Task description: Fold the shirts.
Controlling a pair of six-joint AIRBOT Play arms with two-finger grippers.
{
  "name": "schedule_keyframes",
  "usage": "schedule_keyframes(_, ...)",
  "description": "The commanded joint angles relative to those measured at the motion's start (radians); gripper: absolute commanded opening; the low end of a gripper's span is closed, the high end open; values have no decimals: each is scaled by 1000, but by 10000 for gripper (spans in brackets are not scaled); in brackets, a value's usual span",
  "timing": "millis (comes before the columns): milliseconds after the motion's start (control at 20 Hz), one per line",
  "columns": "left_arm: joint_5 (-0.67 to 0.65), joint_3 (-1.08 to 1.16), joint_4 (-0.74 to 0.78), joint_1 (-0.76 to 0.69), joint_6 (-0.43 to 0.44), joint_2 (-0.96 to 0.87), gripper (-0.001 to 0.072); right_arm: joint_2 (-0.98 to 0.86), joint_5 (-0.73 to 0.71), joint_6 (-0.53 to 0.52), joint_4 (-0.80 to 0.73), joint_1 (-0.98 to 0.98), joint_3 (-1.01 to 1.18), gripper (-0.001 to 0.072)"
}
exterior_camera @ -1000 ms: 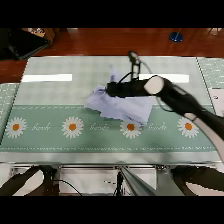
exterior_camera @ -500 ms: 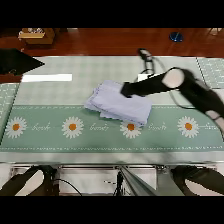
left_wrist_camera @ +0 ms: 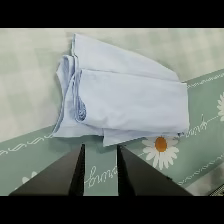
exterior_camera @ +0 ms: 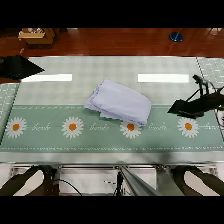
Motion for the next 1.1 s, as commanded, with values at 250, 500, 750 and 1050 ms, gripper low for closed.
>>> schedule_keyframes(250, -11, 0, 9, 1, -2, -2, 271, -71, -388, -56, 425, 138, -251, 618)
schedule_keyframes(500, -11, 0, 8, 1, -28, -1, 271, -224, -540, -117, 708, 322, -251, 567)
schedule_keyframes(750, -11, 0, 9, 1, -28, -1, 270, -176, -507, -194, 771, 308, -201, 19)
schedule_keyframes(1050, -8, -2, 9, 1, -27, -11, 270, 178, -111, 119, 232, -61, 42, 18)
